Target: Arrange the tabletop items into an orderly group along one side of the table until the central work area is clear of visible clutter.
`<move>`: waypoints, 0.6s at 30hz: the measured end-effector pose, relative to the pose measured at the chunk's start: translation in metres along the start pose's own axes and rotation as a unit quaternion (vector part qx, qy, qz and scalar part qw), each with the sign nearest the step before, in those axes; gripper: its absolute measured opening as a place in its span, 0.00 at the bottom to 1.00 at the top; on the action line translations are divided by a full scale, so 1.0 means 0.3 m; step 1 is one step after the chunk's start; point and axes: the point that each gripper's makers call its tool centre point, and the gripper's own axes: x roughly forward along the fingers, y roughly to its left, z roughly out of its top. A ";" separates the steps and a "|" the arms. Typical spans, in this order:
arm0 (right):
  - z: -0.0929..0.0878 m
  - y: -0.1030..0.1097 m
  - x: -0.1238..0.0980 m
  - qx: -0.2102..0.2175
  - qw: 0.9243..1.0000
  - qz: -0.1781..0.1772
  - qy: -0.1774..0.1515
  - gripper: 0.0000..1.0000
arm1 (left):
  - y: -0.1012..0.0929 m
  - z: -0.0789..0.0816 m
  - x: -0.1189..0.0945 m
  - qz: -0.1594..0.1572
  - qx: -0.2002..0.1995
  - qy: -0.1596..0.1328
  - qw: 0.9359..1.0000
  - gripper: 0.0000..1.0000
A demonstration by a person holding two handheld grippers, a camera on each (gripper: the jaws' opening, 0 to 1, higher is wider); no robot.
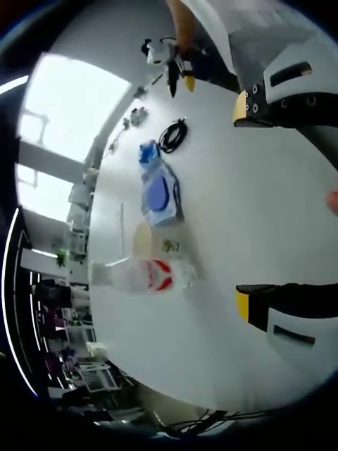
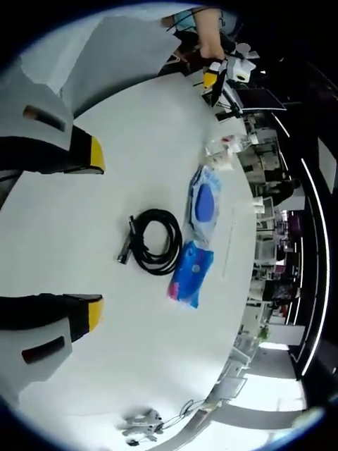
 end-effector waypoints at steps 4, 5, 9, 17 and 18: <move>-0.005 0.003 0.001 -0.001 1.000 -0.003 0.004 0.67 | 0.007 0.015 -0.002 0.001 -0.006 -0.010 1.000 0.89; -0.007 0.003 0.001 0.003 1.000 -0.004 0.006 0.67 | 0.008 0.015 -0.001 0.000 -0.006 -0.009 1.000 0.89; -0.011 0.005 0.001 0.006 1.000 -0.005 0.008 0.67 | 0.008 0.019 -0.001 0.000 -0.005 -0.011 1.000 0.89; -0.004 0.005 -0.001 0.008 1.000 -0.009 0.007 0.67 | 0.005 0.021 0.008 -0.004 -0.006 -0.013 1.000 0.89; -0.003 0.005 -0.001 0.008 1.000 -0.010 0.006 0.67 | -0.001 0.020 0.012 -0.007 -0.005 -0.011 1.000 0.89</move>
